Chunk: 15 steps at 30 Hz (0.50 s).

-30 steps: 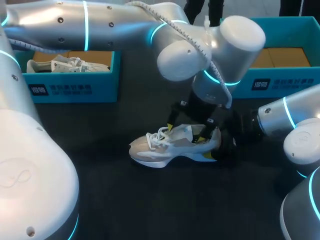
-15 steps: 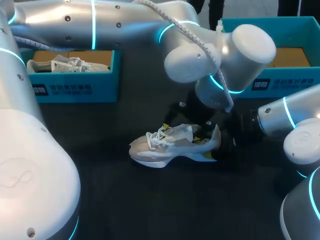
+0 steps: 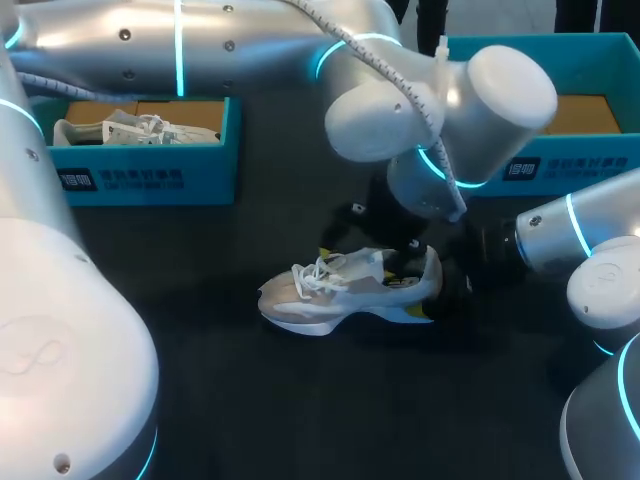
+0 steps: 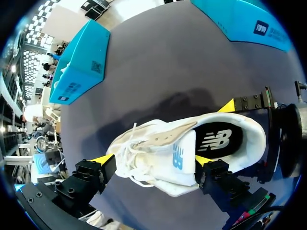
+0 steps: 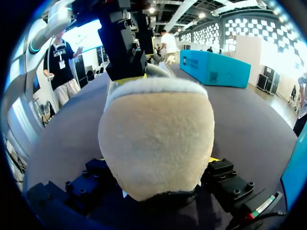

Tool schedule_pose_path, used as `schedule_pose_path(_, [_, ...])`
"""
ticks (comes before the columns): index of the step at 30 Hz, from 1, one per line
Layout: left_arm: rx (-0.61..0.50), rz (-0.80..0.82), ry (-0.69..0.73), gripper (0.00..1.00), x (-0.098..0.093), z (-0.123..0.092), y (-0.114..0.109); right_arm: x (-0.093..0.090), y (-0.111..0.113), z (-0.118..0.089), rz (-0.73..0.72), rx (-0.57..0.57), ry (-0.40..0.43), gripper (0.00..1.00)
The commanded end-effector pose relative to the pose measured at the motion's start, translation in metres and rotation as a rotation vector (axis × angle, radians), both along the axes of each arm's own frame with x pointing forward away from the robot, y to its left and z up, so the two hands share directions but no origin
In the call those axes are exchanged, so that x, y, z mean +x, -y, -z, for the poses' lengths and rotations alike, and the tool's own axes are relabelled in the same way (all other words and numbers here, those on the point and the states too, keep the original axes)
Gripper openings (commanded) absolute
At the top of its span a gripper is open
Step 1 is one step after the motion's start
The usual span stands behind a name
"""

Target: Take the shoe out of the shoebox, open the shoe tongue, remove and reinsert the insole, then place the shoe into the shoebox

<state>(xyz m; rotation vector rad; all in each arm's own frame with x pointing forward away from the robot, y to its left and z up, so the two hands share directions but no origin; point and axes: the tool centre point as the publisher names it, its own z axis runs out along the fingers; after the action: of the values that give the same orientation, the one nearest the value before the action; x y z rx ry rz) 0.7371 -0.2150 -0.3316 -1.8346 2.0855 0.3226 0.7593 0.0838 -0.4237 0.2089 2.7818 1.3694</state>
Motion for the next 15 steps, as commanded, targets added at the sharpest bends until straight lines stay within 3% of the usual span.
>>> schedule_pose_path(1, [-0.03,-0.013,0.0,1.0,0.0,-0.0064,-0.0118,0.0011,-0.0027,0.0022,0.001,-0.003,0.0,0.0])
schedule_pose_path(5, [-0.062,-0.029,-0.008,0.98,0.002,-0.01,-0.0157,0.0011,-0.0027,0.0022,0.001,-0.003,0.0,0.0])
schedule_pose_path(6, [-0.065,-0.032,-0.009,0.89,0.0029,-0.0107,-0.0165,0.0011,-0.0027,0.0022,0.001,-0.003,0.0,0.0])
schedule_pose_path(7, [-0.066,-0.033,-0.009,0.73,0.0035,-0.0111,-0.0169,0.0011,-0.0027,0.0022,0.001,-0.003,0.0,0.0])
schedule_pose_path(8, [-0.067,-0.035,-0.009,0.67,0.004,-0.0114,-0.0171,0.0011,-0.0027,0.0022,0.001,-0.003,0.0,0.0])
schedule_pose_path(9, [-0.068,-0.035,-0.009,0.49,0.0044,-0.0115,-0.0172,0.0011,-0.0027,0.0022,0.001,-0.003,0.0,0.0])
schedule_pose_path(15, [-0.101,-0.032,-0.035,0.11,0.0061,-0.0121,-0.0172,0.0011,-0.0027,0.0022,0.001,-0.003,0.0,0.0])
